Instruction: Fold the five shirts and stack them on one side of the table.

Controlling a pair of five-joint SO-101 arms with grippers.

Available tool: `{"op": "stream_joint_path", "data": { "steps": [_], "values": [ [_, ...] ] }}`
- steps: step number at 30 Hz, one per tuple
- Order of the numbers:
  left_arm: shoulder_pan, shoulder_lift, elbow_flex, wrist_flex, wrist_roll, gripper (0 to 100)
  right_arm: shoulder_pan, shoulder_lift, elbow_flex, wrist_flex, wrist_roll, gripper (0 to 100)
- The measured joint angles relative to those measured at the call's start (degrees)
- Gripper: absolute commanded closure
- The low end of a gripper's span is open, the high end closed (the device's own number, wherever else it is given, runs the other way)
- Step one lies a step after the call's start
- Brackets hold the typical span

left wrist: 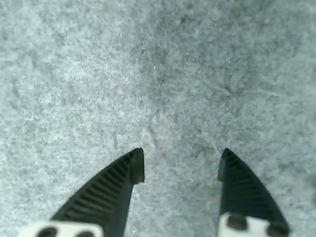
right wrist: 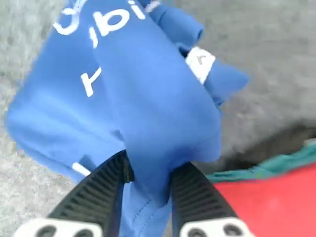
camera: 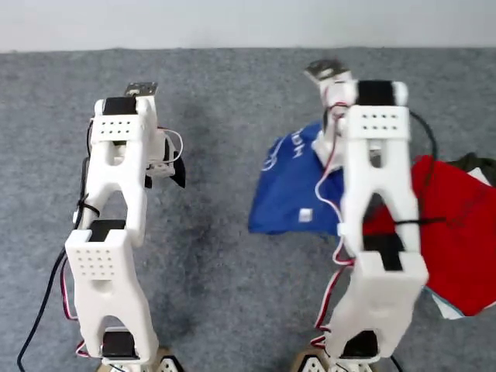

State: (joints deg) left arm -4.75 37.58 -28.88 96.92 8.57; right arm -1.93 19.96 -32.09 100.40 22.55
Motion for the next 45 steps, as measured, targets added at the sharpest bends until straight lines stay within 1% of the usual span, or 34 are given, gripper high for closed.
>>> {"op": "stream_joint_path", "data": {
  "steps": [7,14,16,22,28,32,39,45],
  "values": [
    [0.00,0.00,0.88,0.09,0.00,75,7.38,-10.11,3.69,0.00,-2.46,99.0],
    [0.00,0.00,0.97,0.18,0.00,75,17.85,-15.38,13.89,0.09,-2.73,99.0],
    [0.00,0.00,0.97,0.18,0.00,75,21.10,-15.74,14.77,0.09,-2.64,99.0],
    [0.00,0.00,0.97,0.18,0.00,75,30.24,-15.82,15.21,0.09,2.64,99.0],
    [0.00,0.00,0.97,0.18,0.00,75,38.86,-15.82,15.21,-0.97,5.80,99.0],
    [0.00,0.00,0.97,0.18,0.00,75,43.08,-15.82,15.21,-3.16,7.38,99.0],
    [0.00,0.00,0.97,0.18,0.00,75,50.02,-15.82,15.38,-6.42,7.74,99.0],
    [0.00,0.00,0.97,0.18,0.00,75,52.13,-8.97,15.38,-7.74,7.74,99.0]
  ]
}}
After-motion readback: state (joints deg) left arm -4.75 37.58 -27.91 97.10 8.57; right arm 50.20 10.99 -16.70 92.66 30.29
